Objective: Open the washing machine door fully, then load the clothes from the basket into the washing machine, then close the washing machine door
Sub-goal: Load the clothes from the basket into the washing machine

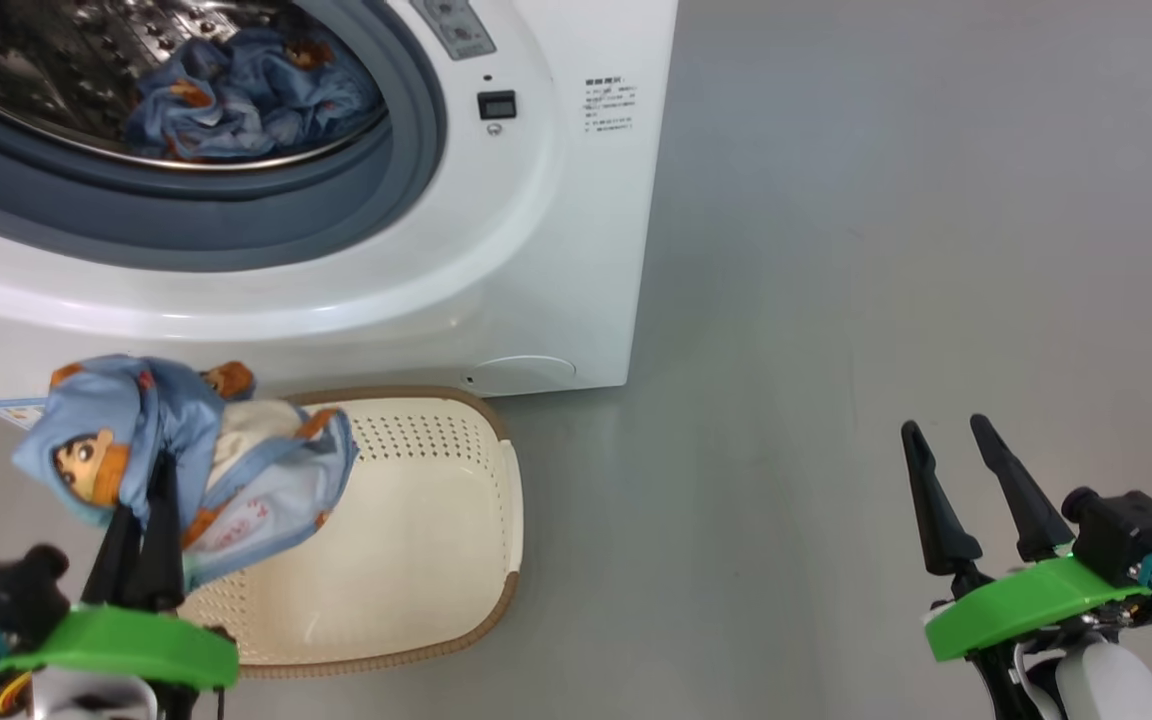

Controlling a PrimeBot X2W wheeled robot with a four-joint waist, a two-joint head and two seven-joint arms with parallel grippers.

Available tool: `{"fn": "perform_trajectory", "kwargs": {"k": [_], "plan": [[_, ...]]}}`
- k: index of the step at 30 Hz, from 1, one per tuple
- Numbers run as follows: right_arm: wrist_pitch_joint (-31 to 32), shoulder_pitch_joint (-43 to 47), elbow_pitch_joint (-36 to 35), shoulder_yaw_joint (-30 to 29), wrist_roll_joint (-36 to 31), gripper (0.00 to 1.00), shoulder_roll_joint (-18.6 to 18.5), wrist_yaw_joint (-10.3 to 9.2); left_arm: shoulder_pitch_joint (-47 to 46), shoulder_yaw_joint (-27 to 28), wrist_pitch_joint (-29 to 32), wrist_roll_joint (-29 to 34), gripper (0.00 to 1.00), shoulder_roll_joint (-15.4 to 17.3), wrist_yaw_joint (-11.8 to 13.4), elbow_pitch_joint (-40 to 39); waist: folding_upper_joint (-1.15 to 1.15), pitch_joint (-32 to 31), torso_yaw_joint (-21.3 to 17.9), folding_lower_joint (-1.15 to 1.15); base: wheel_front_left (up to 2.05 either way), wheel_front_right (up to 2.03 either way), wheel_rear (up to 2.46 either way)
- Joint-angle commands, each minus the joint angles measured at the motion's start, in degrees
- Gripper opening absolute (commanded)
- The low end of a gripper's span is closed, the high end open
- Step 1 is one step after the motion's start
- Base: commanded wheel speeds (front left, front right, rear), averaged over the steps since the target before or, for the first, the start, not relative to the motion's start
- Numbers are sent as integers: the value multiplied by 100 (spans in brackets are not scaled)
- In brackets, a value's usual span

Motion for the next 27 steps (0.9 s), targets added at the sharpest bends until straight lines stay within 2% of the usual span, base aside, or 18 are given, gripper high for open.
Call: {"fn": "perform_trajectory", "kwargs": {"k": [1, 5, 16, 27], "plan": [[-68, 134, -137, 95, 11, 100, -79, 9, 158, 339, -37, 145, 0, 73, -8, -307, 0, -72, 48, 0, 0, 0, 0], [-68, 171, -154, 61, 23, 100, -104, 9, 429, 536, -37, 227, 0, -18, -8, -605, 0, -101, 50, 0, 0, 0, 0], [-68, 207, -170, 16, 21, 100, -104, 9, 608, 561, -37, 322, 0, -122, -8, -931, 0, -78, 81, 0, 0, 0, 0], [-68, 83, -223, 56, 1, 100, -23, 9, -35, 617, -37, 235, 0, -37, -8, -975, 0, 275, 17, 0, 0, 0, 0]]}}
